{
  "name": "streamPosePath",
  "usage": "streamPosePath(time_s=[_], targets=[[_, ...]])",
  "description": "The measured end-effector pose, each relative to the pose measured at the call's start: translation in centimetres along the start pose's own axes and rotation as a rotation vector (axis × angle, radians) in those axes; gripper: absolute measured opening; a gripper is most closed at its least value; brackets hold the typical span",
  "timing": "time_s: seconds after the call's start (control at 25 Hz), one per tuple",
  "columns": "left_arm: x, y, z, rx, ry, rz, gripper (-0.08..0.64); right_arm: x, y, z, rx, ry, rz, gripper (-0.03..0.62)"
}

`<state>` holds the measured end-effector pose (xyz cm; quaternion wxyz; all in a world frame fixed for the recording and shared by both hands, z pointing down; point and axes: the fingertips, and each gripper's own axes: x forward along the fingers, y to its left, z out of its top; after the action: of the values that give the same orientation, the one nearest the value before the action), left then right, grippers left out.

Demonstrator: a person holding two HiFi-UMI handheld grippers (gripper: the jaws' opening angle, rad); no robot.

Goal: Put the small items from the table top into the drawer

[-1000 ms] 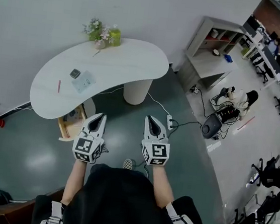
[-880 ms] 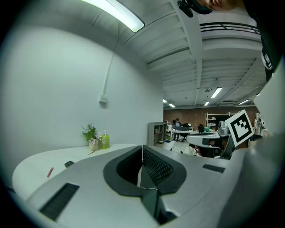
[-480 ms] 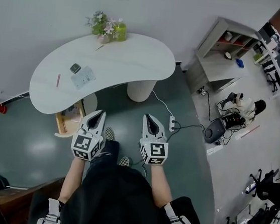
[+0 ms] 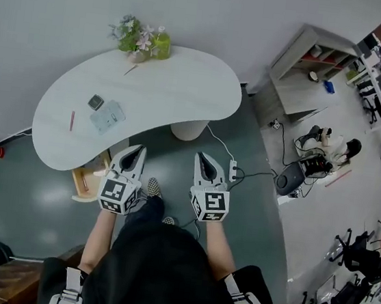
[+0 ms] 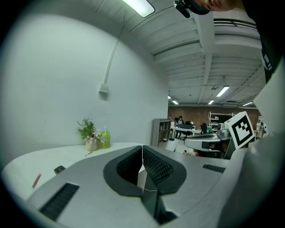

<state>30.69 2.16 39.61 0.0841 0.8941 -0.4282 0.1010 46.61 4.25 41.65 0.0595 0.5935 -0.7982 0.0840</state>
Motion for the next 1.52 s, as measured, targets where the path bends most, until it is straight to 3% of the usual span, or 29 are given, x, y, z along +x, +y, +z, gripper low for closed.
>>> streamPosePath(time_s=[0.36,0.72,1.2,1.52], targets=[[2.8,9.4,1.9,-0.052,-0.024,0.072,0.020,10.7,2.5,3.1,-0.029,0.012,0.088,0.029],[1.2,19.0,0.4,-0.110,-0.017,0.241,0.020,20.2,9.0,3.4,-0.054,0.043,0.260,0.029],[-4.0,25.6,-2.2,-0.211,0.008,0.485,0.020,26.9,17.8,1.5,-0.097,0.125,0.525,0.030],[-3.5,28.7,-5.1,-0.287,0.043,0.617,0.020,32.3,20.7,-1.9,-0.180,0.209,0.691,0.030]])
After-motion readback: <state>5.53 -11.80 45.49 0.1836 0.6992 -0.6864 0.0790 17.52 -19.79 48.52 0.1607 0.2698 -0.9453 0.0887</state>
